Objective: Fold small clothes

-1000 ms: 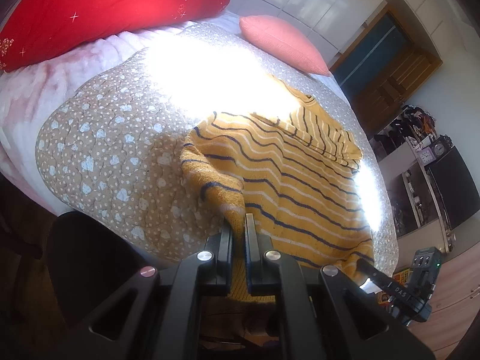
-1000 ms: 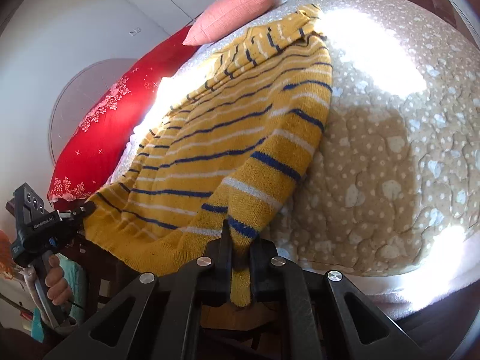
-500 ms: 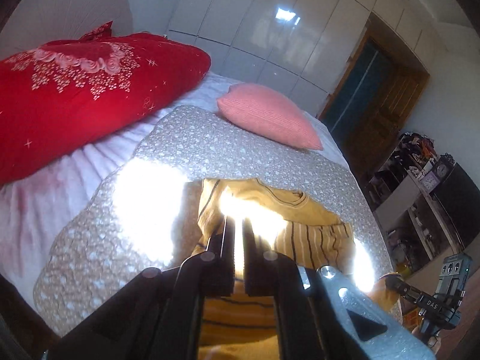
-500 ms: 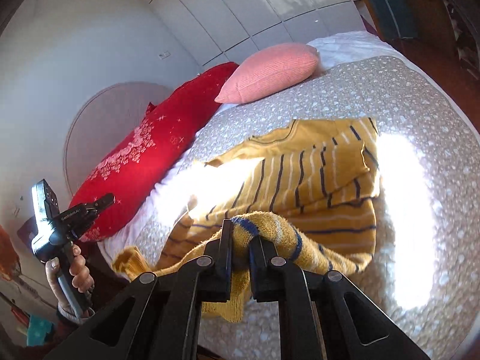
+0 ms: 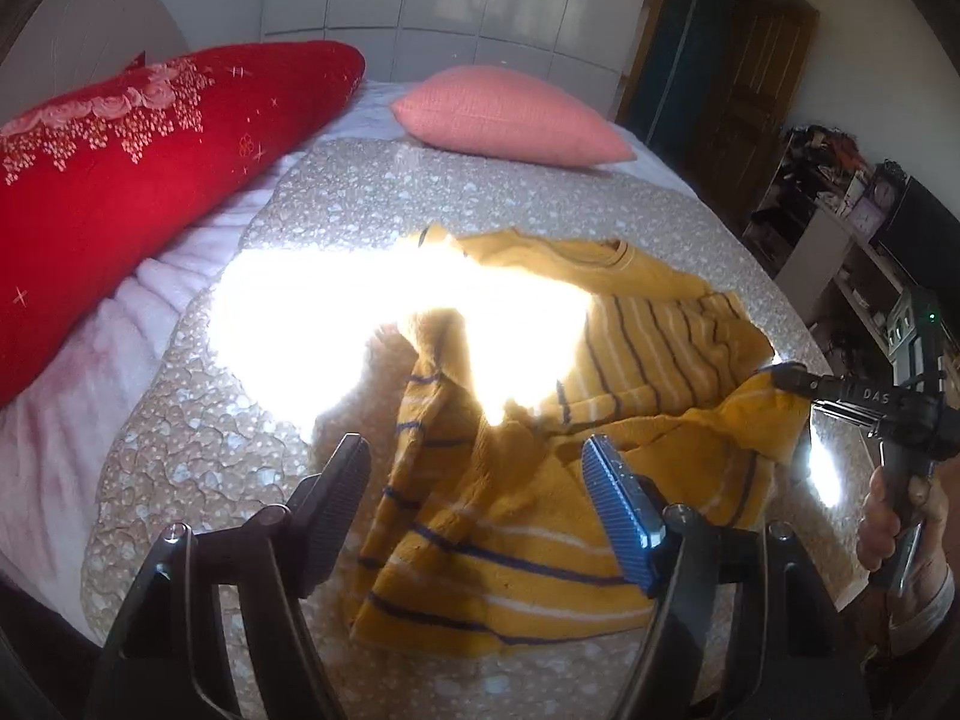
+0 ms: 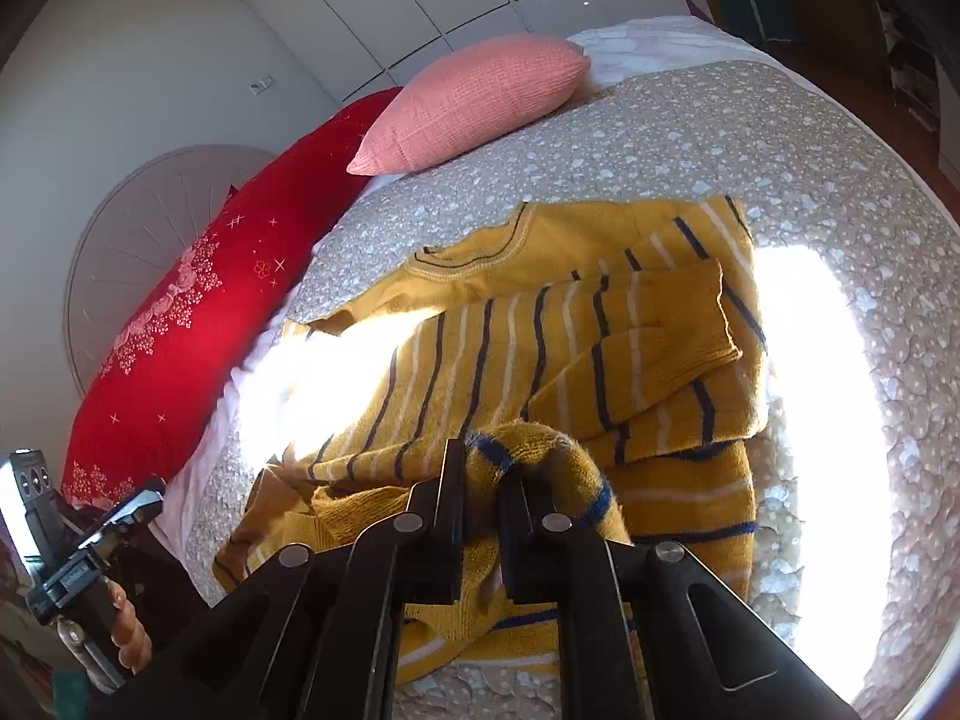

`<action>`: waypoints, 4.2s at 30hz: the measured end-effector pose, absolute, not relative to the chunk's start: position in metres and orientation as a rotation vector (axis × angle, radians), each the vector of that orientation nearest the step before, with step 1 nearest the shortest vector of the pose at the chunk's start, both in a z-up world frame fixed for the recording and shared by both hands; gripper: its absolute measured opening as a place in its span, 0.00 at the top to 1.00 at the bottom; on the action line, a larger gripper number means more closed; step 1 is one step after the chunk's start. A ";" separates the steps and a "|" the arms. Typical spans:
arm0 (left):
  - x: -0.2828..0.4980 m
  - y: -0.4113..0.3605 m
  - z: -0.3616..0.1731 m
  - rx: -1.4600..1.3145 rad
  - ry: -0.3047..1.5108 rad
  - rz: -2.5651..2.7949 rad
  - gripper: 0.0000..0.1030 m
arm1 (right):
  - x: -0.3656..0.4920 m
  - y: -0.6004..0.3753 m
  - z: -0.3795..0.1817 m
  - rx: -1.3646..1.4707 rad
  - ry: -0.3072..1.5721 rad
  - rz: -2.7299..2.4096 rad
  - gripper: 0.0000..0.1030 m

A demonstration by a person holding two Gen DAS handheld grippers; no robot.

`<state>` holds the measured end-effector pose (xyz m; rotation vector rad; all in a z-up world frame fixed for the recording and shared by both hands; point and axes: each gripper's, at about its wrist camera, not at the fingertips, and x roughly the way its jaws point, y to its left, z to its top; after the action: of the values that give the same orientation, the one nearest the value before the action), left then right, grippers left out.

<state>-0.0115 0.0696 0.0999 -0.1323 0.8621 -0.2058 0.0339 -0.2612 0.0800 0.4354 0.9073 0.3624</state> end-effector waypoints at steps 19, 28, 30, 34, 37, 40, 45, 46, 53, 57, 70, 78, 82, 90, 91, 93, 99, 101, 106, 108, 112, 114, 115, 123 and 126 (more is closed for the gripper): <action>0.020 0.068 0.121 -0.181 0.843 -0.223 0.95 | 0.030 -0.258 0.114 0.342 0.819 0.353 0.90; 0.168 0.058 0.123 -0.106 0.847 -0.023 0.92 | 0.148 -0.267 0.110 0.414 0.878 0.307 0.90; 0.193 0.053 0.102 -0.075 0.906 0.016 0.89 | 0.179 -0.267 0.087 0.415 0.950 0.279 0.88; 0.184 0.056 0.094 -0.142 0.909 -0.016 0.84 | 0.202 -0.280 0.048 0.529 1.035 0.237 0.85; 0.155 0.063 0.108 -0.196 0.848 -0.027 0.48 | 0.194 -0.293 0.051 0.613 0.980 0.283 0.69; 0.121 0.072 0.116 -0.281 0.782 -0.024 0.33 | 0.183 -0.301 0.064 0.628 0.926 0.256 0.52; 0.077 0.065 0.089 -0.275 0.742 -0.036 0.31 | 0.156 -0.303 0.094 0.539 0.848 0.166 0.32; 0.073 0.062 0.081 -0.260 0.744 -0.047 0.31 | 0.152 -0.295 0.098 0.482 0.860 0.176 0.40; 0.084 0.088 0.032 -0.348 0.840 -0.101 0.42 | 0.176 -0.201 0.071 0.075 1.030 0.212 0.80; 0.094 0.116 0.016 -0.446 0.901 -0.138 0.40 | 0.238 -0.192 0.044 -0.055 1.054 0.021 0.81; 0.091 0.171 0.017 -0.557 0.885 -0.033 0.40 | 0.197 -0.040 0.115 -0.230 0.891 0.264 0.63; 0.072 0.205 0.026 -0.586 0.834 0.065 0.40 | 0.225 0.071 0.041 -0.336 1.078 0.322 0.63; 0.071 0.207 0.026 -0.589 0.833 0.065 0.40 | 0.235 0.080 0.029 -0.409 1.107 0.252 0.48; 0.067 0.182 0.037 -0.529 0.813 0.038 0.40 | 0.186 -0.034 0.094 -0.193 1.020 0.244 0.38; 0.067 0.179 0.037 -0.523 0.813 0.036 0.40 | 0.179 -0.061 0.094 -0.150 1.042 0.240 0.38; 0.065 0.172 0.039 -0.510 0.808 0.024 0.39 | 0.165 -0.120 0.086 -0.035 1.092 0.215 0.38; 0.057 0.144 0.044 -0.462 0.786 -0.025 0.37 | 0.111 -0.320 0.047 0.408 1.115 0.032 1.00; 0.059 0.134 0.044 -0.433 0.785 -0.029 0.37 | 0.093 -0.361 0.052 0.524 1.071 -0.037 1.00; 0.067 0.114 0.040 -0.399 0.801 -0.044 0.37 | 0.074 -0.377 0.076 0.341 1.051 -0.213 0.77; 0.067 0.107 0.040 -0.383 0.800 -0.051 0.37 | 0.071 -0.367 0.086 0.312 1.017 -0.193 0.77; 0.065 0.098 0.041 -0.352 0.795 -0.059 0.37 | 0.085 -0.318 0.095 0.202 1.001 -0.103 0.60; 0.061 0.097 0.041 -0.350 0.796 -0.063 0.37 | 0.097 -0.290 0.094 0.157 0.996 -0.070 0.44; 0.061 0.098 0.042 -0.355 0.796 -0.066 0.37 | 0.106 -0.280 0.093 0.134 0.992 -0.063 0.38; 0.063 0.112 0.041 -0.381 0.807 -0.053 0.37 | 0.174 -0.254 0.059 0.037 1.099 -0.103 0.96; 0.068 0.117 0.038 -0.405 0.830 -0.048 0.37 | 0.173 -0.266 0.063 0.042 1.079 -0.176 0.96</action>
<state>0.0677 0.1174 0.0378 -0.4049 0.8296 -0.0478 0.1727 -0.2662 0.0628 0.0422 1.0789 -0.1757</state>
